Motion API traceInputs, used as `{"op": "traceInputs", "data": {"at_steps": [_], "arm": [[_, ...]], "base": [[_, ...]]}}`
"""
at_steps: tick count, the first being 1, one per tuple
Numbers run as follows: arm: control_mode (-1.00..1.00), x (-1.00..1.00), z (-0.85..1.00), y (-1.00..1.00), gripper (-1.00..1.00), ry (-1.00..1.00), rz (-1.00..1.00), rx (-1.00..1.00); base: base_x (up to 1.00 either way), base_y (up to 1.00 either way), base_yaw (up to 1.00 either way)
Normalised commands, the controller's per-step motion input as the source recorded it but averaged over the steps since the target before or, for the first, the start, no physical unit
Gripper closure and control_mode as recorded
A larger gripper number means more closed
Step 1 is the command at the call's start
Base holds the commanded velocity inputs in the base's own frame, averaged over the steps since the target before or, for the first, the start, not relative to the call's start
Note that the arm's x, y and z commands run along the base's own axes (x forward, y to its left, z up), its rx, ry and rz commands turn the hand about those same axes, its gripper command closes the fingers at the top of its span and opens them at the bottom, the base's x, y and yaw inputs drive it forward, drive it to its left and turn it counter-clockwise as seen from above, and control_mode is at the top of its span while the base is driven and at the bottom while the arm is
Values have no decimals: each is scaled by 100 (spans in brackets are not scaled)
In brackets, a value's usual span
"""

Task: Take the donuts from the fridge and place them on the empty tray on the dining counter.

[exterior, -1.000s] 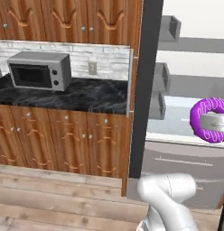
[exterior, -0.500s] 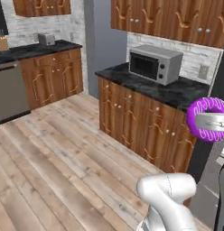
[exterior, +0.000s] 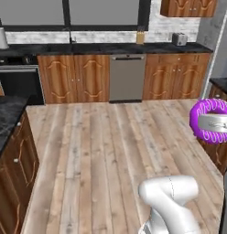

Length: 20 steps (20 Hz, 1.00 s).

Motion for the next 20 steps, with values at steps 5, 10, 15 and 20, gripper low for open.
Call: {"op": "traceInputs", "data": {"at_steps": [5, 10, 15, 20], "arm": [[100, 0, 0, 0, 100, 0, 0, 0], [100, 0, 0, 0, 100, 0, 0, 0], [100, 0, 0, 0, 100, 0, 0, 0], [100, 0, 0, 0, 100, 0, 0, 0]], "base": [[100, 25, 5], [100, 28, -1], [100, 35, -2], [100, 38, -2]]}}
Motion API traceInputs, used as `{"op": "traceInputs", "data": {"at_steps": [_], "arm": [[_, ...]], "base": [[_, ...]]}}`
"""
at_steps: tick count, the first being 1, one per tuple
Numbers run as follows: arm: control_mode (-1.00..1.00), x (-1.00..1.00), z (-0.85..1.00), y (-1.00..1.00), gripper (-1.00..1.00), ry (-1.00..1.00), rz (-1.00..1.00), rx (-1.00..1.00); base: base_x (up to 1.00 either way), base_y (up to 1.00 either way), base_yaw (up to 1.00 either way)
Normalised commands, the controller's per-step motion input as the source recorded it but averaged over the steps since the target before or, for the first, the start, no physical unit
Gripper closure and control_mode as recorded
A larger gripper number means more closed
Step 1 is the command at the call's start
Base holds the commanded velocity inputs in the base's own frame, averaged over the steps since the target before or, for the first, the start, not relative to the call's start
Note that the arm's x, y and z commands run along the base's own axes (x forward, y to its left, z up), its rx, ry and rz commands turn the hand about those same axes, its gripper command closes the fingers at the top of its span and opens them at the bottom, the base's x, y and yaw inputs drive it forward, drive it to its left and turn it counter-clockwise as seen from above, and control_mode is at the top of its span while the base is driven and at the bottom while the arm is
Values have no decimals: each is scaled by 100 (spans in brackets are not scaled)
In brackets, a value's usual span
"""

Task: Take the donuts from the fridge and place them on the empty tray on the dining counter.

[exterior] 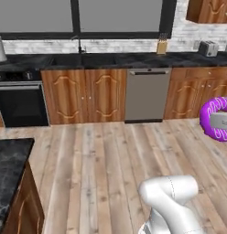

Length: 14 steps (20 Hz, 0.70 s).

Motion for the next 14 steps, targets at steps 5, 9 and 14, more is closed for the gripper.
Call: {"op": "traceInputs", "data": {"at_steps": [5, 9, 14], "arm": [[100, 0, 0, 0, 100, 0, 0, 0], [100, 0, 0, 0, 100, 0, 0, 0], [100, 0, 0, 0, 100, 0, 0, 0]], "base": [[100, 26, 0], [100, 18, 7], [66, -5, 80]]}}
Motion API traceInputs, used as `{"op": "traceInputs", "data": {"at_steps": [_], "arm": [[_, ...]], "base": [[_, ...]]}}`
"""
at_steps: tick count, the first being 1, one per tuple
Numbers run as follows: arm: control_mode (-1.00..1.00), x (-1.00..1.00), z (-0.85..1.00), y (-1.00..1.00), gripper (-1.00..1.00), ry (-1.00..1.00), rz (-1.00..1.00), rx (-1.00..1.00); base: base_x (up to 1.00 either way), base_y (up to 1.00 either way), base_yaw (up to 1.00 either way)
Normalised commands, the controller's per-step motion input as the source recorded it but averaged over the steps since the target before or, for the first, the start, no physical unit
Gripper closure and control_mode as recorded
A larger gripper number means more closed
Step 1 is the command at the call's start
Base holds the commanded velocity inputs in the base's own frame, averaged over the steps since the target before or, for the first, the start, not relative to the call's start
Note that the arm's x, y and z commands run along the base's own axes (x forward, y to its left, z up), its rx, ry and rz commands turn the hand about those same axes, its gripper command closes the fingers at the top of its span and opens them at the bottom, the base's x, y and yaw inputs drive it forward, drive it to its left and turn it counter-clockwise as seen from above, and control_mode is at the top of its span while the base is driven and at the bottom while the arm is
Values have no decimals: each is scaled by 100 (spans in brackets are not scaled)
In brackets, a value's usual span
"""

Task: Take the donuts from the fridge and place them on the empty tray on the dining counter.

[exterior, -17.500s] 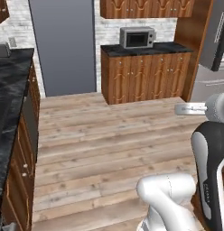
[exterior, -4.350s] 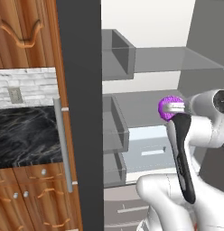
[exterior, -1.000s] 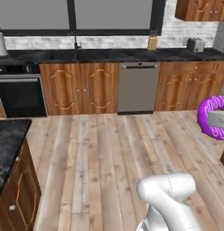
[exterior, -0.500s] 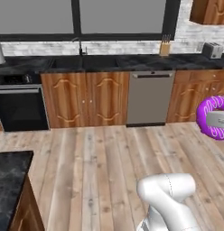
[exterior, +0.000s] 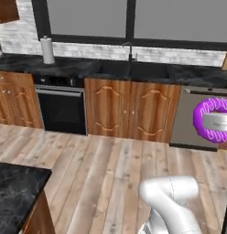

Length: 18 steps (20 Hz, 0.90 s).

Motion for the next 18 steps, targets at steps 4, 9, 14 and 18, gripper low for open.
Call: {"op": "traceInputs", "data": {"at_steps": [4, 9, 14, 18], "arm": [[100, 0, 0, 0, 100, 0, 0, 0], [100, 0, 0, 0, 100, 0, 0, 0], [100, 0, 0, 0, 100, 0, 0, 0], [100, 0, 0, 0, 100, 0, 0, 0]], "base": [[60, -14, 70], [96, -76, 21], [100, 0, 57], [100, 0, 81]]}}
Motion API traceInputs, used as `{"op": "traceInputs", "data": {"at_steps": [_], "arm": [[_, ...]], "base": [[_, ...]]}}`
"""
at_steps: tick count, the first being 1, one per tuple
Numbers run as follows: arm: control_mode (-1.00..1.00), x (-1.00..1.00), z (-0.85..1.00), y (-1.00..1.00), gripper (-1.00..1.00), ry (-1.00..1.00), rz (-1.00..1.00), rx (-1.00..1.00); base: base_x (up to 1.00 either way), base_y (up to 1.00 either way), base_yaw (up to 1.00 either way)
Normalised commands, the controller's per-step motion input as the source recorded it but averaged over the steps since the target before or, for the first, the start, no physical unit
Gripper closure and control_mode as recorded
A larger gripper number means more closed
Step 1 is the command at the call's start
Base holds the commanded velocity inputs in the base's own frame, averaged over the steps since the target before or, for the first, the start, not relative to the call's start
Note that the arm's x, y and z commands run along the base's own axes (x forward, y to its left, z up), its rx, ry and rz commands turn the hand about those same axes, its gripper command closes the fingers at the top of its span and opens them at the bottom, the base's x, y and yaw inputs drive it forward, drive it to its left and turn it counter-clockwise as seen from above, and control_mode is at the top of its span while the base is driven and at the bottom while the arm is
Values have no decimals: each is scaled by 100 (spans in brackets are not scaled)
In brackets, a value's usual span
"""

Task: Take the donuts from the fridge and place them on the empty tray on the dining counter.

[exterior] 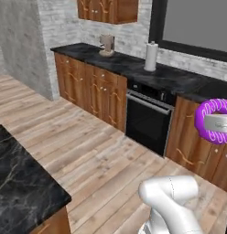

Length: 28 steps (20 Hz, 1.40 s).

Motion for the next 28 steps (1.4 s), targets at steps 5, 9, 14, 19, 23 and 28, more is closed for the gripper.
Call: {"op": "traceInputs", "data": {"at_steps": [5, 9, 14, 19, 23, 28], "arm": [[100, 0, 0, 0, 100, 0, 0, 0], [100, 0, 0, 0, 100, 0, 0, 0], [100, 0, 0, 0, 100, 0, 0, 0], [100, 0, 0, 0, 100, 0, 0, 0], [100, 0, 0, 0, 100, 0, 0, 0], [100, 0, 0, 0, 100, 0, 0, 0]], "base": [[59, -56, 58], [61, -97, 35], [95, -25, 55], [100, 0, 53], [100, 0, 23], [100, 0, 0]]}}
